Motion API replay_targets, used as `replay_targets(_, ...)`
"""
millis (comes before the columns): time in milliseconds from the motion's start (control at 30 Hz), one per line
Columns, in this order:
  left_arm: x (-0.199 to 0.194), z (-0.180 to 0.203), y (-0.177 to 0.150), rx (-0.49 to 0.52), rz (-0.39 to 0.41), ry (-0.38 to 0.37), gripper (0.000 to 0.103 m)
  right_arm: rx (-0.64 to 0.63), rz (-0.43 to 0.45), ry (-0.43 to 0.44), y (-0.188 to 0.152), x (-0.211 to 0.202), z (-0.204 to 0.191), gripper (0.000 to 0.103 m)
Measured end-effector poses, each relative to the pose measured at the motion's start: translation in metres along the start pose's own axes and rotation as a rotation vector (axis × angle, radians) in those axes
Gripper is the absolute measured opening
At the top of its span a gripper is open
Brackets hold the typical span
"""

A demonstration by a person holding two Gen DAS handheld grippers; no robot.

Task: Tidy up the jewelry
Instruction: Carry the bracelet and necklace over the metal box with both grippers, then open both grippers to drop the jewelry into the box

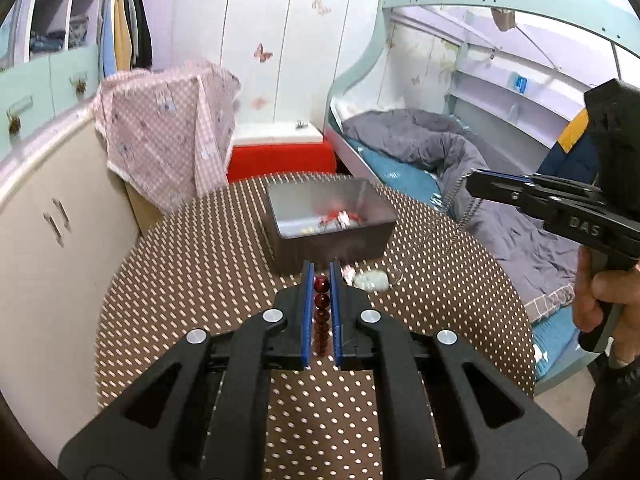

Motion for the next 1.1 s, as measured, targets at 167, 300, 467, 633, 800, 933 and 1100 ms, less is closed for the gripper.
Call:
replay_targets(167, -0.015, -0.006, 0.025, 0.023, 0.038, 0.018, 0.008, -0.033, 0.058, 0.016, 0.031, -0.019, -0.019, 0.013)
replay_targets(300, -0.023, -0.012, 0.05, 0.045, 0.068, 0.041, 0.008, -0.061, 0.104, 0.029, 0.056, -0.031, -0.031, 0.013)
replay_targets(467, -0.027, -0.017, 0.081, 0.049, 0.093, 0.037, 0.008, -0.088, 0.144, 0.037, 0.088, -0.036, -0.044, 0.013)
replay_targets(633, -0.022, -0.023, 0.107, 0.04, 0.096, 0.016, 0.008, -0.074, 0.162, 0.029, 0.114, -0.028, -0.037, 0.013)
replay_targets(800, -0.005, -0.03, 0.126, 0.031, 0.07, 0.01, 0.008, -0.035, 0.162, 0.03, 0.134, -0.016, -0.025, 0.013)
replay_targets(933, 0.017, -0.03, 0.131, 0.025, 0.038, -0.007, 0.008, 0.001, 0.131, 0.031, 0.136, 0.004, -0.011, 0.013)
replay_targets(1100, 0.054, -0.03, 0.129, 0.008, -0.025, -0.038, 0.008, 0.046, 0.068, 0.023, 0.129, 0.034, 0.006, 0.013)
Point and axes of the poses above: each gripper's, at about its wrist camera, not at the fingertips, and x roughly the way its jaws point, z to its right, y to its top, the point moved 8 cm from there along x, roughly the way its jaws point, and after that the axes turned 9 degrees about x, right-handed, at the moved point
